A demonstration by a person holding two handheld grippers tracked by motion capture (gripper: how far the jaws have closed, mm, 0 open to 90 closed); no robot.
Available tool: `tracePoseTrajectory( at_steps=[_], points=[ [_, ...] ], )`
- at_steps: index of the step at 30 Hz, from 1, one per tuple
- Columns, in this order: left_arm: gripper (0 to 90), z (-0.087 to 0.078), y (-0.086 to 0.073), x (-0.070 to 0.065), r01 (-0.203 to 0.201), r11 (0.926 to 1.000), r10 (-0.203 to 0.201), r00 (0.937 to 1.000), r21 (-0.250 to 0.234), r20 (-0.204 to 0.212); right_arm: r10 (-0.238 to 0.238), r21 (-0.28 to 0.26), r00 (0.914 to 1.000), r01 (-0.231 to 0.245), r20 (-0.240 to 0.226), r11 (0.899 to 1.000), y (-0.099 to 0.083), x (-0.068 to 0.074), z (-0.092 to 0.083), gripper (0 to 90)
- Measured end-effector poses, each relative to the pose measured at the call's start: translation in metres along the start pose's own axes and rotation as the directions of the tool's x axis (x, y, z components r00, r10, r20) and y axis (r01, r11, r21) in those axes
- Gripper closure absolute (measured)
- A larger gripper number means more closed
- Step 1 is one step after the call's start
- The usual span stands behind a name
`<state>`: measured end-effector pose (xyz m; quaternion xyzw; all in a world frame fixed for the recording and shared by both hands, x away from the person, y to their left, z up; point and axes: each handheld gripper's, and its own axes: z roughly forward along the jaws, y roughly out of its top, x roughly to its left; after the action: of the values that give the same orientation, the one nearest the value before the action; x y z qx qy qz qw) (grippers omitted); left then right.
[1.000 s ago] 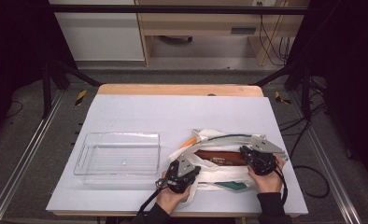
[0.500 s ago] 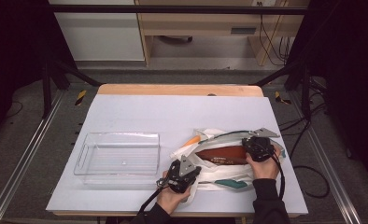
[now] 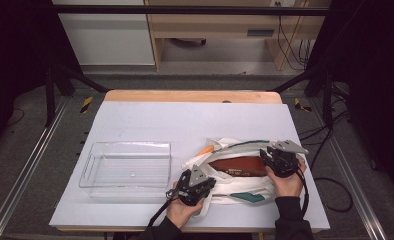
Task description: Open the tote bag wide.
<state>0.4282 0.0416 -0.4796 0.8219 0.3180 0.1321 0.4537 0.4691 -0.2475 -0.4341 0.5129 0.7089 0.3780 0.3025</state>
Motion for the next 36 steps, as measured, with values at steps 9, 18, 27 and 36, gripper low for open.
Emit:
tracePoseTrajectory(
  at_steps=[9,18,27,36],
  points=[
    [68.8,-0.023,0.049,-0.002,-0.057,0.9943,0.053,0.9977,-0.09,-0.041,-0.006,-0.079,0.9881,-0.006,-0.154,0.997,-0.026,0.021,-0.04,64.8],
    [57.3,0.012,0.075,0.008,-0.12,0.9921,0.118,0.9906,-0.036,-0.069,-0.039,-0.038,0.972,0.031,-0.232,0.999,-0.053,0.048,-0.042,63.8],
    [54.6,0.024,0.073,0.013,-0.142,0.9895,0.14,0.9865,-0.023,-0.085,-0.054,-0.022,0.9625,0.05,-0.266,0.998,-0.058,0.059,-0.03,58.5],
    [63.3,0.032,0.072,0.021,-0.121,0.9924,0.123,0.9871,0.019,-0.103,-0.09,-0.002,0.959,0.092,-0.269,0.996,-0.058,0.074,-0.012,50.6]
  ],
)
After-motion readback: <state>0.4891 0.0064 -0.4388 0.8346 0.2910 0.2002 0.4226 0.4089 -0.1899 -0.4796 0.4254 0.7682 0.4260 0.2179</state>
